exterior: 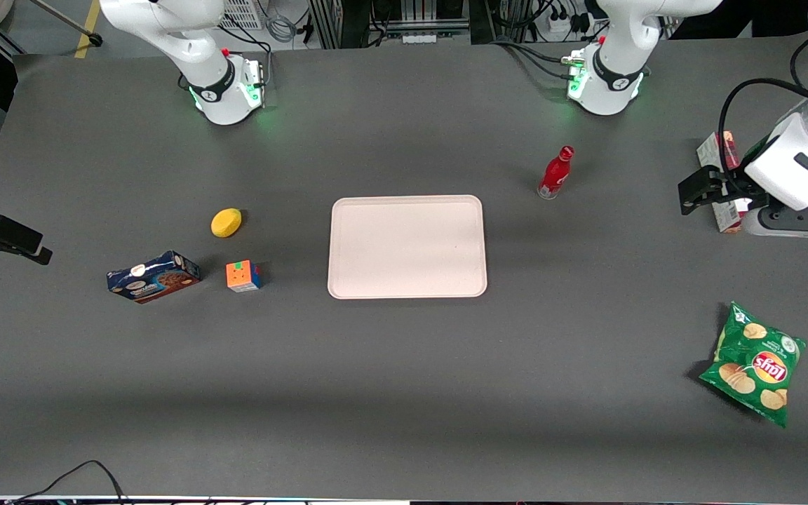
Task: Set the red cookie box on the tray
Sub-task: 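Move the left gripper toward the upright red cookie box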
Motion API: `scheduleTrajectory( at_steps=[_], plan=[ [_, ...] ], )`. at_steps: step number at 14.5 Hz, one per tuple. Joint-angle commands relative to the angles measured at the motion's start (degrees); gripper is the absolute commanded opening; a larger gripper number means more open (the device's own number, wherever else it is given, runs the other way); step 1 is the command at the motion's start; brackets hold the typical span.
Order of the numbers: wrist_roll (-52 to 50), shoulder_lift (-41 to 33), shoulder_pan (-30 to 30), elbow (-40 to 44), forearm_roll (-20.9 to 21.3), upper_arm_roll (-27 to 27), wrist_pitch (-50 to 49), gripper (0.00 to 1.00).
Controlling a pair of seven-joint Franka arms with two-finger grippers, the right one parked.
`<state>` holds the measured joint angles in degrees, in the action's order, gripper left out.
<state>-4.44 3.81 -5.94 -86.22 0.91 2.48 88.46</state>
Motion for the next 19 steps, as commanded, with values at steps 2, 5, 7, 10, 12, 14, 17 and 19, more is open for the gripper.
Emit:
scheduleTrajectory(
  at_steps=[2, 5, 7, 10, 12, 14, 17, 19],
  plan=[
    [-0.13, 0.93, -0.21, 2.02, 0.40, -0.02, -1.18, 1.00],
    [-0.14, 0.93, -0.13, 2.02, 0.32, -0.02, -1.18, 1.00],
    [-0.05, 0.93, -0.13, 2.02, 0.40, -0.02, -1.18, 1.00],
    [-0.14, 0.85, -0.21, 1.94, 0.49, 0.06, -1.27, 1.00],
    [-0.05, 0.85, -0.13, 1.85, 0.49, 0.07, -1.36, 1.00],
    [0.04, 0.85, -0.13, 1.76, 0.75, 0.06, -1.88, 1.00],
    [0.04, 0.85, -0.13, 1.76, 0.76, 0.06, -2.24, 1.00],
    [0.04, 0.85, -0.13, 1.76, 0.84, -0.02, -2.67, 1.00]
  ],
)
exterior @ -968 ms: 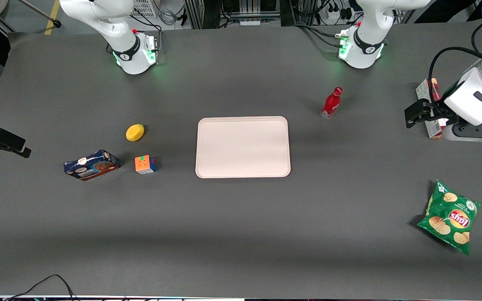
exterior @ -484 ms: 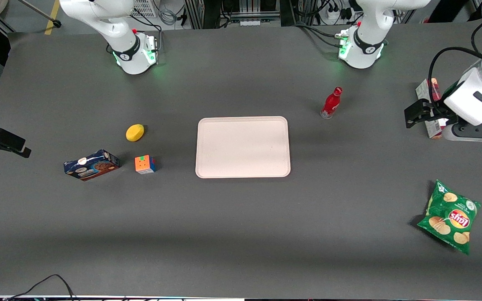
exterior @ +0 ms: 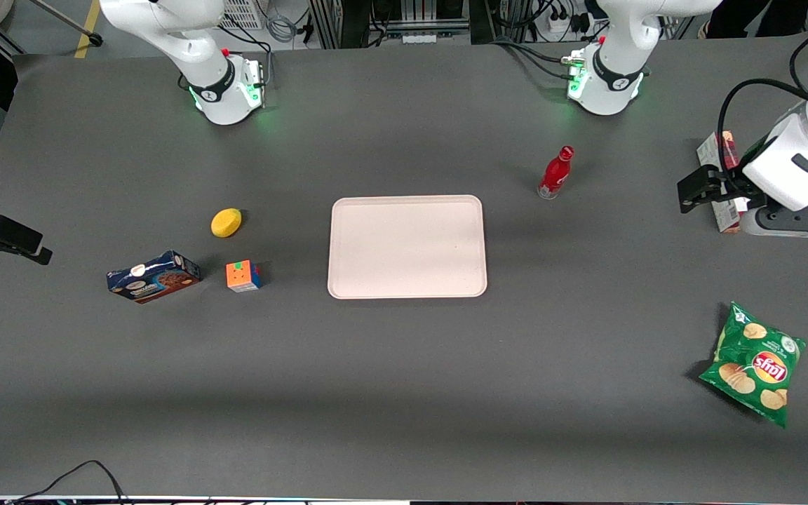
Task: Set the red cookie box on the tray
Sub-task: 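Move the left gripper toward the upright red cookie box, then lower the open left gripper around the red cookie box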
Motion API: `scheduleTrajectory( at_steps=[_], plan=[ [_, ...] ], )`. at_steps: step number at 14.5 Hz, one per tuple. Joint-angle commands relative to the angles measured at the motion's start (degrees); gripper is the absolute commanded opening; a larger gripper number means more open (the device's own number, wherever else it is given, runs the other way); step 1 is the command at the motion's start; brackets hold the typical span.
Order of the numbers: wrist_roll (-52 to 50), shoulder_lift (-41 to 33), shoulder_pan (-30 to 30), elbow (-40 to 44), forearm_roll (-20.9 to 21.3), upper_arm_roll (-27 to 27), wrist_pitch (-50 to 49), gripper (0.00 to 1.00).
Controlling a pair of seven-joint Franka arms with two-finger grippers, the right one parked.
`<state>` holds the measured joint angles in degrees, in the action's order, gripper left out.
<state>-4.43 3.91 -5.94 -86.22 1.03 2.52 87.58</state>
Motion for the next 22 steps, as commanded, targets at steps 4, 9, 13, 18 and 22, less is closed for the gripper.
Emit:
scheduleTrajectory(
  at_steps=[4, 9, 13, 18, 22],
  plan=[
    [0.04, 0.75, -0.13, 1.67, 1.60, -0.15, -2.06, 1.00],
    [5.11, 0.66, 0.40, 0.96, 3.01, -4.35, -4.35, 1.00],
    [12.68, -0.13, 0.40, -2.11, 3.01, -10.77, -3.04, 1.00],
    [19.19, -6.79, 0.40, -17.10, 3.10, -18.68, 6.78, 1.00],
    [19.11, -14.44, 0.93, -31.44, 7.83, -19.40, 13.92, 1.00]
  ],
)
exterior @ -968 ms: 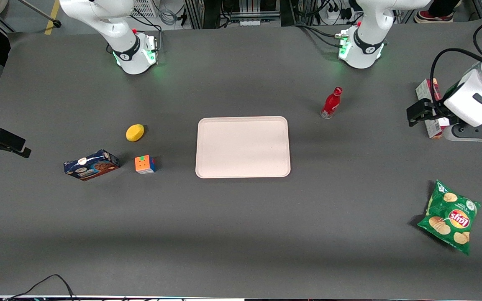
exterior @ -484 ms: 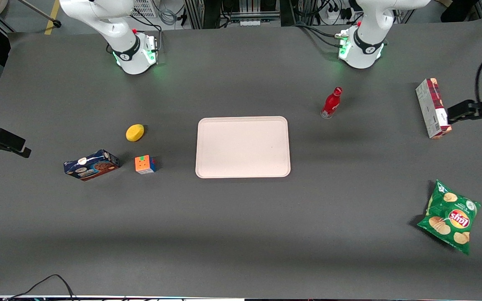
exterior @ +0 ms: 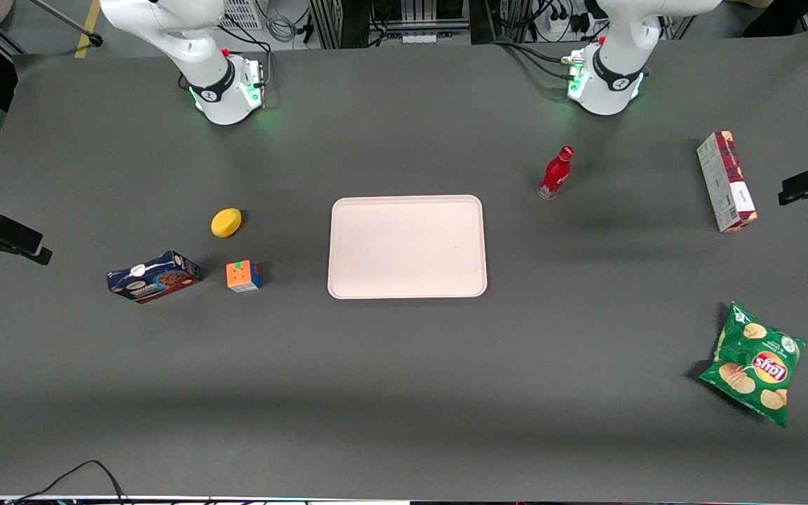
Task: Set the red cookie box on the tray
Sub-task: 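Lower the open left gripper around the red cookie box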
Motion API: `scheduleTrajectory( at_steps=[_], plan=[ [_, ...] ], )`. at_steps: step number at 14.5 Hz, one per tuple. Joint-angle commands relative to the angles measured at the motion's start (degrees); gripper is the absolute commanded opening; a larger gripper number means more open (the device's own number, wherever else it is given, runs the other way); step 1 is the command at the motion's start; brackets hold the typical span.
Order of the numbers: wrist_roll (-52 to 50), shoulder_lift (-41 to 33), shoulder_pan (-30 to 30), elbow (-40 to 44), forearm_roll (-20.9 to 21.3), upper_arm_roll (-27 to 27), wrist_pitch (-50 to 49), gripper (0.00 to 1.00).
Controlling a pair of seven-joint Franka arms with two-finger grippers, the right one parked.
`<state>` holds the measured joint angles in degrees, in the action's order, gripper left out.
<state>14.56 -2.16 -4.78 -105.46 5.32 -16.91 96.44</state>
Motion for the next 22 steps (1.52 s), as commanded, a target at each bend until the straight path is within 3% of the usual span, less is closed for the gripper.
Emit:
scheduleTrajectory(
  at_steps=[1, 6, 15, 18, 21, 22],
  plan=[
    [0.11, -9.26, 0.55, -14.22, 3.73, -0.23, 5.86, 1.00],
    [0.72, -15.77, 2.32, -29.78, 7.16, -4.43, 18.50, 1.00],
    [5.20, -13.58, 6.01, -35.16, 7.51, -6.29, 25.02, 1.00],
    [6.71, -13.13, 11.36, -40.59, 11.02, -6.29, 35.44, 1.00],
    [5.92, -9.37, 14.36, -41.84, 9.89, -6.47, 39.08, 1.00],
    [5.74, -8.40, 14.71, -41.93, 7.36, -6.47, 39.09, 1.00]
  ],
)
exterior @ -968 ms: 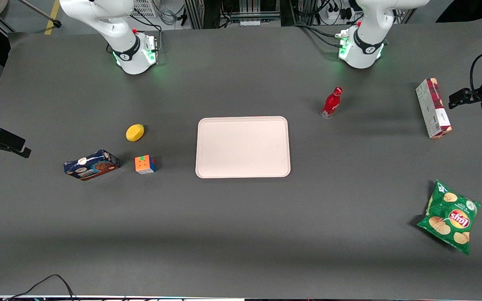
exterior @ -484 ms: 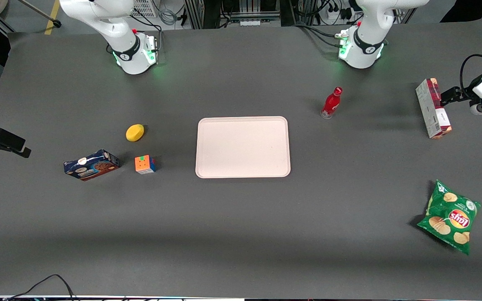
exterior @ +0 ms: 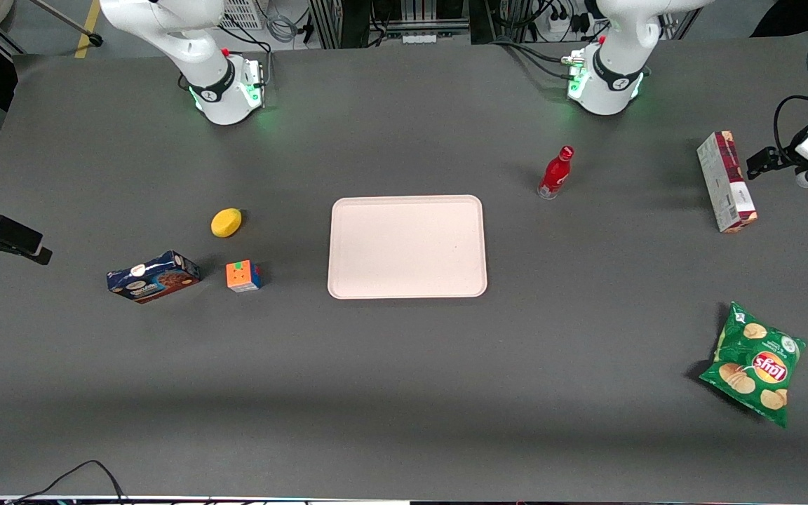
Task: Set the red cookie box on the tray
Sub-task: 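Lower the open left gripper around the red cookie box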
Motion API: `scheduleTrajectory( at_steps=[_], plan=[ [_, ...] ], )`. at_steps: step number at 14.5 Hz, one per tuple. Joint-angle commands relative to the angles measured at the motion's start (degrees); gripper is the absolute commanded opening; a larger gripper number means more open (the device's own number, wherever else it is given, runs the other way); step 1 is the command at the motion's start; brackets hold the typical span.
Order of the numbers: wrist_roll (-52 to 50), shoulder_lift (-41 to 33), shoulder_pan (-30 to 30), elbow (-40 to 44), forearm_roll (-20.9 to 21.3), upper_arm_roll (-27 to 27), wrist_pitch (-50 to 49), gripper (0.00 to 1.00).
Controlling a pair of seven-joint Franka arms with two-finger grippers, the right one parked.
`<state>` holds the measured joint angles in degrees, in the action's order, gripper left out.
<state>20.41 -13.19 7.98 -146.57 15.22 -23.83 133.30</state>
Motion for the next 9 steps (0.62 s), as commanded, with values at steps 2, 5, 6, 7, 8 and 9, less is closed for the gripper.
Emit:
scheduleTrajectory(
  at_steps=[2, 5, 6, 7, 8, 9],
  plan=[
    [-0.28, 4.83, 2.57, -1.35, -5.45, 0.45, 2.49, 1.00],
    [-1.60, 6.15, 2.83, -2.31, -6.25, 0.36, 4.24, 1.00],
    [-1.60, 7.46, 2.83, -3.01, -6.25, 0.36, 7.21, 1.00],
    [-1.51, 8.96, 3.35, -4.41, -6.25, 0.36, 11.24, 1.00],
    [-1.51, 9.84, 3.62, -5.91, -6.25, 0.36, 14.93, 1.00],
    [-1.51, 10.63, 3.62, -6.79, -6.25, 0.36, 16.62, 1.00]
  ],
)
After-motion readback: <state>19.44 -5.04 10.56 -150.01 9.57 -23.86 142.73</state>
